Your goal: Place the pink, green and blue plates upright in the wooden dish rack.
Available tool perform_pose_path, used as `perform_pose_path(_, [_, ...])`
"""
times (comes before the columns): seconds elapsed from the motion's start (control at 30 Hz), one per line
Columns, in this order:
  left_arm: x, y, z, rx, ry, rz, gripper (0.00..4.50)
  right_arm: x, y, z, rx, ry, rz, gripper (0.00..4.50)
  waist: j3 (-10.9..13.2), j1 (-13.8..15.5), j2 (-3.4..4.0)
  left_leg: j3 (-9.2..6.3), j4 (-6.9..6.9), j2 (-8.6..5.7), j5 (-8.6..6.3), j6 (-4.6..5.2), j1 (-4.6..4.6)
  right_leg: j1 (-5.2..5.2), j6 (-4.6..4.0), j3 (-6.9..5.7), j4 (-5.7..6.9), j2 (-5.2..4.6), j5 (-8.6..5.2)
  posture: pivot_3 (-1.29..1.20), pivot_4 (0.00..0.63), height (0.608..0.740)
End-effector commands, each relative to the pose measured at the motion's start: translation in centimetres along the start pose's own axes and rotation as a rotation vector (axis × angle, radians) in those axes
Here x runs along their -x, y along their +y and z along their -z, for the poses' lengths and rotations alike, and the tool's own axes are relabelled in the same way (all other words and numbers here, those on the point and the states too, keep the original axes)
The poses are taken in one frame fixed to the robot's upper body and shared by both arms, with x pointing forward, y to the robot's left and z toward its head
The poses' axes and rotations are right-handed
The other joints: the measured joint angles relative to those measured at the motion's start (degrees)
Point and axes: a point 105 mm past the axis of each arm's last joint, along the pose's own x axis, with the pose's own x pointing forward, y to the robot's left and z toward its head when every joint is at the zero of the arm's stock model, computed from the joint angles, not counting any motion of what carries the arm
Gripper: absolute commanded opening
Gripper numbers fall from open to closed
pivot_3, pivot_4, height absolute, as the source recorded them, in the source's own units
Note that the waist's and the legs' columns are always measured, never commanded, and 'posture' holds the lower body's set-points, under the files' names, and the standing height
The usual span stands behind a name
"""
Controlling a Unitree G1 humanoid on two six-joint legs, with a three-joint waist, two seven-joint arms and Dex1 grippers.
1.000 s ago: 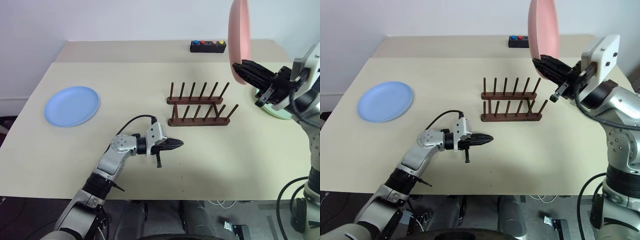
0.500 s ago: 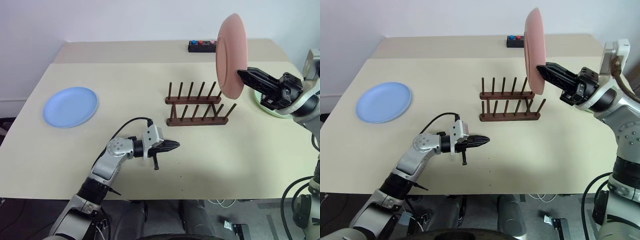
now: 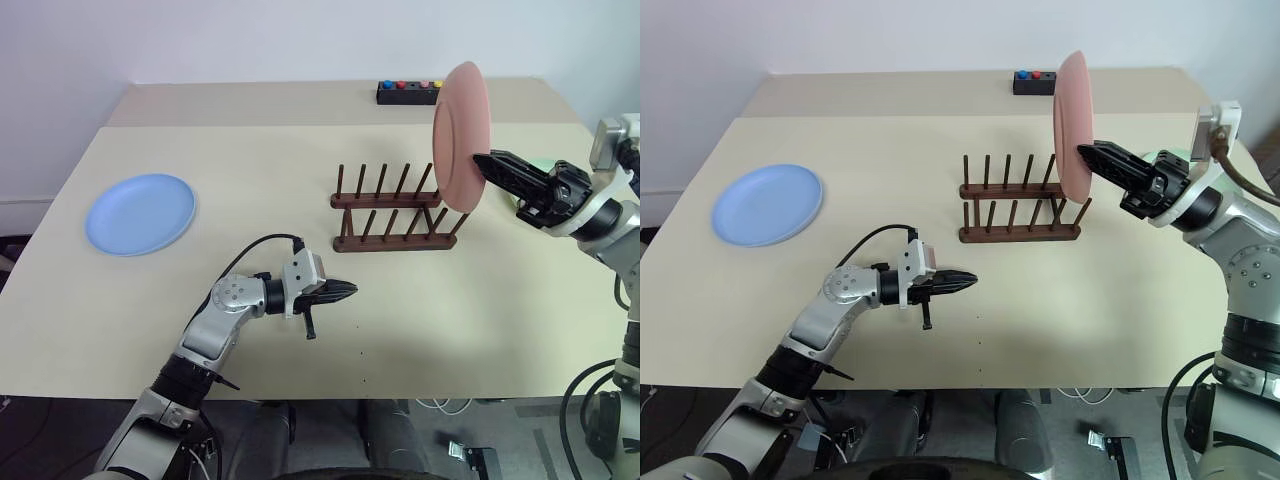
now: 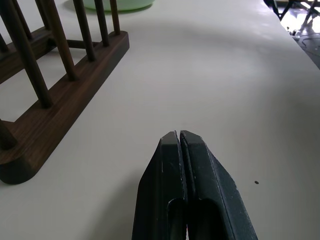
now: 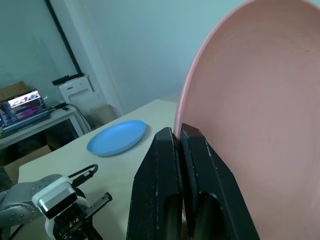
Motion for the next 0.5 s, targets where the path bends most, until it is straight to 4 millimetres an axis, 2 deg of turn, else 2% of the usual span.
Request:
perform_pose_path(0.03, [0.1, 0.1, -1.1, -0.036, -0.025, 0.001, 0.00, 0.3, 0.0, -0.6, 0.014, -0.028, 0.000, 0.07, 0.00, 0.02, 0.00, 0.00, 0.00, 0.00, 0.00, 0.00, 0.00, 0.00, 0.00, 0.00, 0.00, 0.00, 0.00, 0.00, 0.150, 0.740])
perform_pose_path(0.13, [0.1, 0.1, -1.1, -0.036, -0.024, 0.000, 0.00, 0.4, -0.1, -0.6, 0.007, -0.032, 0.004, 0.07, 0.00, 0.02, 0.00, 0.00, 0.00, 0.00, 0.00, 0.00, 0.00, 0.00, 0.00, 0.00, 0.00, 0.00, 0.00, 0.00, 0.150, 0.740])
perform_pose_path(0.17, [0.1, 0.1, -1.1, -0.037, -0.024, -0.001, 0.00, 0.5, -0.2, -0.6, 0.006, -0.033, 0.008, 0.31, 0.00, 0.01, 0.00, 0.00, 0.00, 0.00, 0.00, 0.00, 0.00, 0.00, 0.00, 0.00, 0.00, 0.00, 0.00, 0.00, 0.150, 0.740])
perform_pose_path(0.27, [0.1, 0.1, -1.1, -0.038, -0.024, -0.001, 0.00, 0.5, -0.4, -0.5, 0.007, -0.031, 0.019, 1.34, 0.00, 0.02, 0.00, 0.00, 0.00, 0.00, 0.00, 0.00, 0.00, 0.00, 0.00, 0.00, 0.00, 0.00, 0.00, 0.00, 0.150, 0.740])
perform_pose_path(0.47, [0.0, 0.0, -1.1, -0.036, -0.024, -0.001, 0.00, 0.7, -1.1, -0.6, 0.044, -0.029, 0.074, 4.34, 0.00, 0.01, 0.00, 0.00, 0.00, 0.00, 0.00, 0.00, 0.00, 0.00, 0.00, 0.00, 0.00, 0.00, 0.00, 0.00, 0.150, 0.740])
perform_pose_path(0.5, [0.0, 0.0, -1.1, -0.035, -0.024, -0.001, 0.00, 0.8, -1.2, -0.6, 0.053, -0.030, 0.084, 4.34, 0.00, 0.02, 0.00, 0.00, 0.01, 0.00, 0.00, 0.00, 0.00, 0.00, 0.00, 0.00, 0.00, 0.00, 0.00, 0.00, 0.150, 0.740])
